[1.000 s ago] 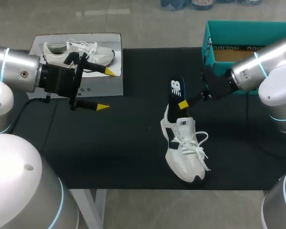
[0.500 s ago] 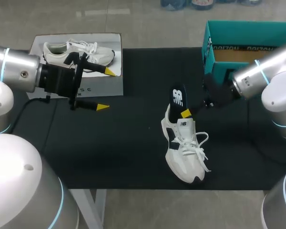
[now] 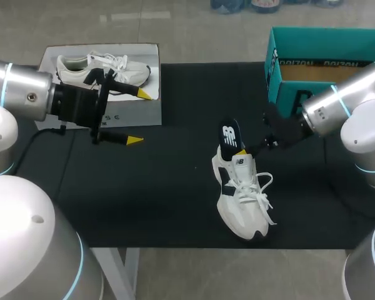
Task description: Take the shoe out of the shoebox, open the shoe tongue, remove and reinsert the insole, then place the shoe into the shoebox
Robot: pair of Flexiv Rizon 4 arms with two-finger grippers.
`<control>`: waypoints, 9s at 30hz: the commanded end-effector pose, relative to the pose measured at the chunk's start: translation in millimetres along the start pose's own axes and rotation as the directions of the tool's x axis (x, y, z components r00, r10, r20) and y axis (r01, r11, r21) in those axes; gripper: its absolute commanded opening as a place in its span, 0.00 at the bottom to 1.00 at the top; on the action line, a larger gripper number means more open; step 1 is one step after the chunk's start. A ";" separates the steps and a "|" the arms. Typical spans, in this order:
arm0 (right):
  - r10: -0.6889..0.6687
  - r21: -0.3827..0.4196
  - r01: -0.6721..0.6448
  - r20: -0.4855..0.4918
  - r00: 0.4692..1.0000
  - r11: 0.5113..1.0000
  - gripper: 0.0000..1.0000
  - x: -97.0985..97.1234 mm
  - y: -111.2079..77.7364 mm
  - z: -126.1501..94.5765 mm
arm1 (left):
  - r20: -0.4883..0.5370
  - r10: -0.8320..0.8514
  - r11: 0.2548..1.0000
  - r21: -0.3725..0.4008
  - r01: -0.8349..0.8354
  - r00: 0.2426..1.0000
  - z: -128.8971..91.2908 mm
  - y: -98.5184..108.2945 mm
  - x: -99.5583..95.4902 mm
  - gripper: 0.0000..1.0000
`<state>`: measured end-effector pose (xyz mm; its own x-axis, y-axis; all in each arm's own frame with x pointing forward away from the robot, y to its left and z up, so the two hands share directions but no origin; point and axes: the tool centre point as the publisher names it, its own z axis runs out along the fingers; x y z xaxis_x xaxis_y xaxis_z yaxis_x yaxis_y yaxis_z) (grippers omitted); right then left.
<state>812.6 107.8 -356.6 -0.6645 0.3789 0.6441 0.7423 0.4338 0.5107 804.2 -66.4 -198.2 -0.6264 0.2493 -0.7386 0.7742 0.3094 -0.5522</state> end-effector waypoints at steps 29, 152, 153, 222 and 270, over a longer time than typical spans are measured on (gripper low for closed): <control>0.041 0.019 -0.041 -0.003 0.999 0.999 0.00 -4.2 -19.2 4.0 | -0.004 0.000 1.000 -0.002 0.000 1.000 0.1 -0.3 -0.5 1.00; 0.202 0.132 -0.415 0.717 0.667 0.900 0.00 3.1 27.4 11.0 | -0.004 0.000 1.000 -0.002 0.000 1.000 0.1 -0.3 -0.5 1.00; 0.205 0.133 -0.420 0.716 0.667 0.898 0.00 -0.3 23.9 14.1 | -0.004 0.000 1.000 -0.002 0.000 1.000 0.1 -0.3 -0.5 1.00; 0.247 0.051 -0.432 0.758 0.603 0.900 1.00 6.6 22.6 -8.3 | -0.004 0.000 1.000 -0.002 0.000 1.000 0.1 -0.3 -0.5 1.00; 0.246 0.110 -0.465 0.731 0.636 0.878 0.00 28.5 -13.9 -8.2 | -0.004 0.000 1.000 -0.002 0.000 1.000 0.1 -0.3 -0.5 1.00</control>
<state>784.5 108.2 -343.1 -0.3022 0.9472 0.1069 0.9521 0.2945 0.0822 804.2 -66.3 -198.1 -0.6264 0.2495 -0.7385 0.7742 0.3095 -0.5521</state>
